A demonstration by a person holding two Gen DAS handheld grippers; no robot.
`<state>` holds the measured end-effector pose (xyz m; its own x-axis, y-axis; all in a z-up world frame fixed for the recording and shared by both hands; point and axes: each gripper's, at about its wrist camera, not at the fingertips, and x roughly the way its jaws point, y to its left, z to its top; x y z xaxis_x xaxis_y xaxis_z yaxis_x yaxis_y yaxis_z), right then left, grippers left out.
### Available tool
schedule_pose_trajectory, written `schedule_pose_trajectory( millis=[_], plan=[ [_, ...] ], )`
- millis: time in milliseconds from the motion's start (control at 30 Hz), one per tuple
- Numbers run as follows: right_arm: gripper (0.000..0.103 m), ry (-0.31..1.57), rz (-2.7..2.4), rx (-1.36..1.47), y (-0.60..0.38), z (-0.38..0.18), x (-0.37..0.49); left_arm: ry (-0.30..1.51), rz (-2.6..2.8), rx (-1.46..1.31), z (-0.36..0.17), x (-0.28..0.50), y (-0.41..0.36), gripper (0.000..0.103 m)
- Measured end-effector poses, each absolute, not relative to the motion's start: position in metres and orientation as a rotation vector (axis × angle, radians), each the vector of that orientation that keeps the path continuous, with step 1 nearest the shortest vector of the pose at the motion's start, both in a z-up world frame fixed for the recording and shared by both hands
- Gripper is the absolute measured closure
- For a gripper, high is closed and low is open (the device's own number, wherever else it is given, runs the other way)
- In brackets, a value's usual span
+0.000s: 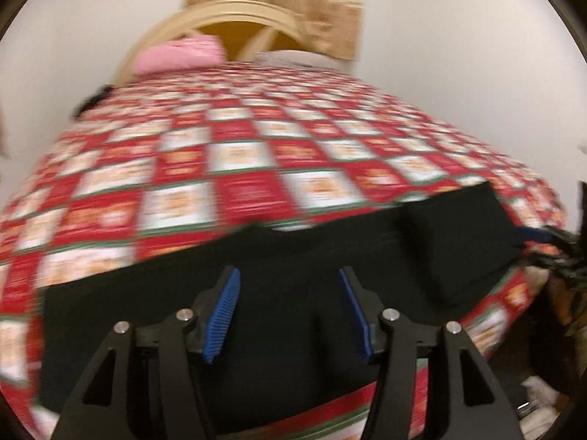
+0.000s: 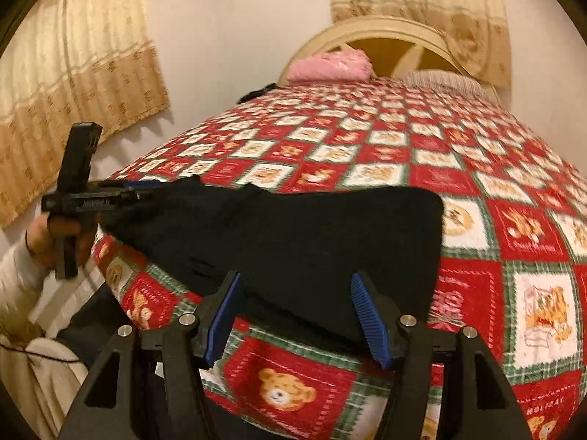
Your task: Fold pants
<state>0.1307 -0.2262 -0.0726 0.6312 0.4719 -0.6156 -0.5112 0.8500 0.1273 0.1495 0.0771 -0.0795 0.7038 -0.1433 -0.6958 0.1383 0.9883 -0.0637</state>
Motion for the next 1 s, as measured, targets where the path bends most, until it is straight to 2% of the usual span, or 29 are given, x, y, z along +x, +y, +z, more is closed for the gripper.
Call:
schedule_pose_trajectory(
  millis=[200,333,500,600,733,1000],
  plan=[
    [0.04,0.682,0.628,-0.141,-0.187,-0.076,0.125,0.81,0.139,-0.021,-0.095,0.128,0.187,0.045],
    [0.04,0.699,0.676,-0.183,-0.159,-0.081,0.127,0.841,0.226,-0.103,-0.118,0.12,0.23,0.045],
    [0.04,0.708,0.698,-0.225,-0.129,-0.086,0.133,0.819,0.187,-0.238,-0.131,0.116,0.242,0.045],
    [0.04,0.719,0.691,-0.206,-0.115,-0.086,0.139,0.819,0.146,-0.239,-0.132,0.121,0.236,0.045],
    [0.04,0.723,0.614,-0.243,-0.095,-0.09,0.151,0.84,0.136,-0.201,-0.136,0.129,0.226,0.039],
    [0.041,0.787,0.513,-0.395,-0.081,-0.113,0.155,0.854,0.101,-0.24,-0.135,0.123,0.236,0.037]
  ],
)
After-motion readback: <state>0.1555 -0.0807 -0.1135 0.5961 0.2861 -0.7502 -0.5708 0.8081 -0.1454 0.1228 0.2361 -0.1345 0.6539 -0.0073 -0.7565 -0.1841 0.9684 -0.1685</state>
